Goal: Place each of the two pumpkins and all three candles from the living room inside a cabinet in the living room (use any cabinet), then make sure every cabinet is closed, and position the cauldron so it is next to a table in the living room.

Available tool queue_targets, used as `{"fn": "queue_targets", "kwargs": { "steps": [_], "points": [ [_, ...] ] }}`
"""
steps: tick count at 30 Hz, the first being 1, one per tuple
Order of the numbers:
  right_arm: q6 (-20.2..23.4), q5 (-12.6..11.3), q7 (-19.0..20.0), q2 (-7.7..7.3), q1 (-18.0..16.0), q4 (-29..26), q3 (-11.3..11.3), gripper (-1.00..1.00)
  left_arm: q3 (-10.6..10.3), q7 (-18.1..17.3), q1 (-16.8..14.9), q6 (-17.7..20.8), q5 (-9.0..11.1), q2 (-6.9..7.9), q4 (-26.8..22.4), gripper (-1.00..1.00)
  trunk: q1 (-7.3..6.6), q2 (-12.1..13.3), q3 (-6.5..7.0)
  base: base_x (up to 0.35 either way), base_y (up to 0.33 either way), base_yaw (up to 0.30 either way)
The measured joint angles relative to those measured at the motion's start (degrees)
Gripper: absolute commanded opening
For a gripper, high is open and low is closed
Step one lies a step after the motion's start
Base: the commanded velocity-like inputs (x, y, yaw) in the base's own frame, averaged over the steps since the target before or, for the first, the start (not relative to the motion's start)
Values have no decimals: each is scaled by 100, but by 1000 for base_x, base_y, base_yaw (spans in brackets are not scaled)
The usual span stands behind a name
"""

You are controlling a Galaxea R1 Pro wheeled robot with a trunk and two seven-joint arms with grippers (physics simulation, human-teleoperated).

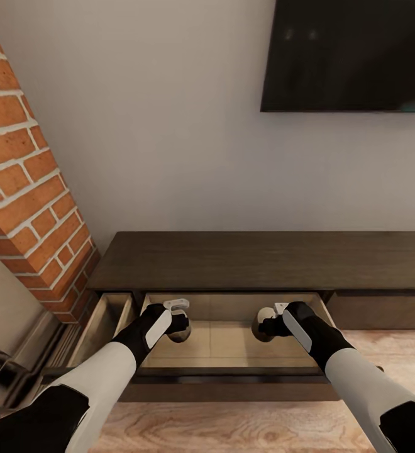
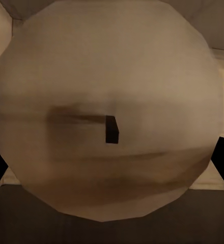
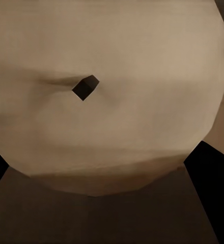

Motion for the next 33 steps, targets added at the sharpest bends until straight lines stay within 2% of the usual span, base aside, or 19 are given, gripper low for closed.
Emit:
{"fn": "queue_targets", "kwargs": {
  "steps": [6,22,33],
  "points": [
    [1,1,0,0,0,0,0,-100,0,0,-1,0,1,0,0,-100,1,0,0,114,0,0],
    [1,0,0,0,0,0,0,-100,0,-61,-1,5,2,-15,0,-100,2,0,0,4,0,0],
    [1,1,0,0,0,0,0,-100,0,-61,1,9,1,-17,1,-100,243,-439,-197,0,0,0]
  ]
}}
